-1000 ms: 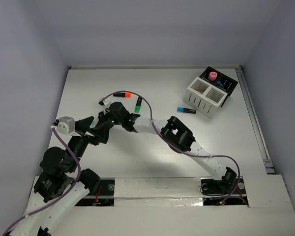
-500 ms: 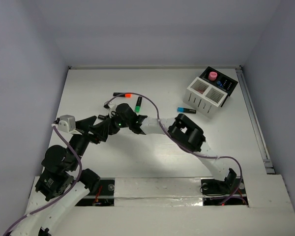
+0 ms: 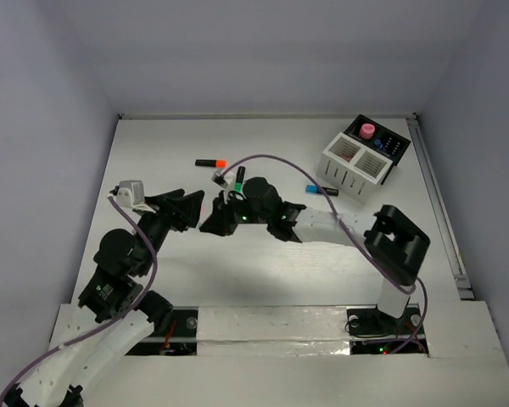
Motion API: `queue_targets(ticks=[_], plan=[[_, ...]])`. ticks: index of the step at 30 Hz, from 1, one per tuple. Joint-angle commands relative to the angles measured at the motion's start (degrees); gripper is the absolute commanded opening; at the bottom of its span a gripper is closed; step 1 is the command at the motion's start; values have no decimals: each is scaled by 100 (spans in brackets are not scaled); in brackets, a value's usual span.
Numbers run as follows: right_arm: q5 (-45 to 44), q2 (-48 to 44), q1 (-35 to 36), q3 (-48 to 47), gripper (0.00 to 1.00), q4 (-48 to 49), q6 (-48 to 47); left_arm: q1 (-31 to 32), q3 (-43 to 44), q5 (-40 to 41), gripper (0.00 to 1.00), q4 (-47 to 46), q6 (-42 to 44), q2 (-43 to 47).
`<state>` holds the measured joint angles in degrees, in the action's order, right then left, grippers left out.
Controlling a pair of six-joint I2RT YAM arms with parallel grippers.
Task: Sort the stationery into containers
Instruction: Pick up the pen from the center of the board.
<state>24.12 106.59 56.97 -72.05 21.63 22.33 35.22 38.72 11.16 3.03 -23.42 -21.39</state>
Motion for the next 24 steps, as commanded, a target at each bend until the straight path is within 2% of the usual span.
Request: queue_targets(ticks=[1,5,10,14,15,16,18,21,22,24], plan=[[-179,-821,-2,875,0,-62,-35,-24,-145,-61,58,-891,-338,-426],[-13,-1990,-63,1842,0,-422,-132,-24,-207,-316,62,-1182,-558,-1051],[-232,-3317,-264,2598,0,-1300,-326,-77,-409,-289,67,-1410,-672,-1333],[-258,-3583,-694,2932,0,-1530,-168,-77,-847,-772,50,-1752,-909,-1622],[-285,-3583,-792,2977,0,-1565,-115,-77,-944,-895,43,-1805,-962,-1640],[-302,-3583,-880,3021,0,-1556,-80,-77,-1050,-1079,31,-1858,-1085,-1649],[-163,-3557,-1170,3162,0,-1321,52,-77,-1384,-1326,27,-1981,-1191,-1544],[-39,-3504,-1294,3145,0,-1205,70,-77,-1744,-1292,28,-1999,-1428,-1237],[-39,-3487,-1294,3118,0,-1196,53,-77,-1841,-1257,36,-2051,-1594,-1019],[-30,-3391,-1346,3075,0,-1144,61,-77,-2139,-1256,48,-2332,-1770,-815]])
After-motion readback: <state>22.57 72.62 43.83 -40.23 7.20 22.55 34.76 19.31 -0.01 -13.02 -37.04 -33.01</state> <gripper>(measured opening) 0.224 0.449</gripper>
